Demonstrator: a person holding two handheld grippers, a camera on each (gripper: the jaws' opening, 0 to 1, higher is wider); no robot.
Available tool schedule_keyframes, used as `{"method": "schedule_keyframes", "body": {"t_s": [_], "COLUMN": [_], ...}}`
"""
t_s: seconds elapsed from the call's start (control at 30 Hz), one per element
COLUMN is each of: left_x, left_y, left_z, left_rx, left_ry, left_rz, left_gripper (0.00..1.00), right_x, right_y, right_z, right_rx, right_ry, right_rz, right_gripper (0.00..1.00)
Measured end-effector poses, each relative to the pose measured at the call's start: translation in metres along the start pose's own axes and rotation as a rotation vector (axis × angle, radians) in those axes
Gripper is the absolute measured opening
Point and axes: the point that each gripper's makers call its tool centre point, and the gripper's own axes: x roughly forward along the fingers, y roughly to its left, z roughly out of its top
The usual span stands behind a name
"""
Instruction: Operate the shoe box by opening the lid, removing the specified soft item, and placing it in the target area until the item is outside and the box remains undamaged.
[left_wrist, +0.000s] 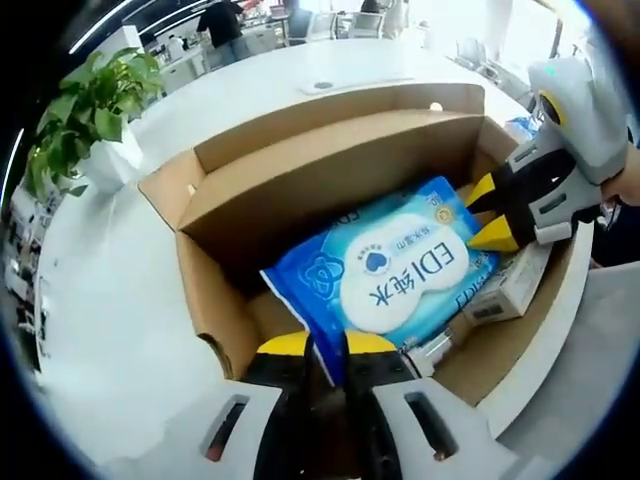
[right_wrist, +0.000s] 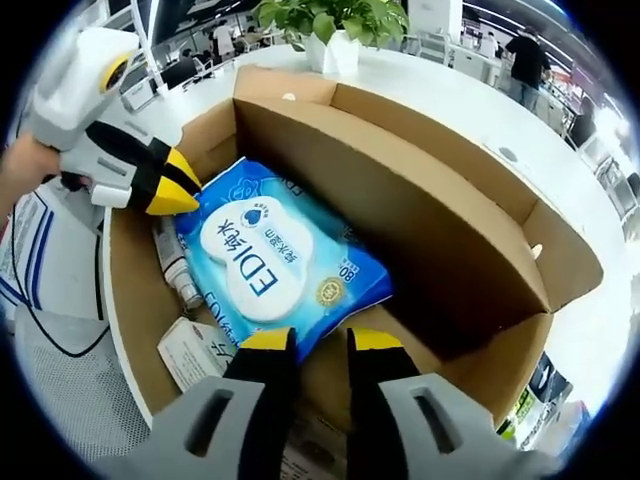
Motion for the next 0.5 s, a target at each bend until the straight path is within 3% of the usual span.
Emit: {"method": "schedule_keyframes", "body": {"t_s": [0.23,0.5], "left_x": [0.01,0.012], "left_y": [-0.007,-0.006], "left_z": [0.0,-0.006], "left_rx": [0.031,-0.001], "left_ry": [0.039,0.047], "left_rz": [-0.019,-0.024], "left_gripper": [0.1,0.09], "right_x": [0.005,0.006], "right_y": [0.006,0.005], "right_z": [-0.001,-0.002], "right_rx": [-0.027,-0.011], "right_ry": [0.017,0.02], "right_rz": [0.04,0.038], "right_gripper": [0.13,0.13]}}
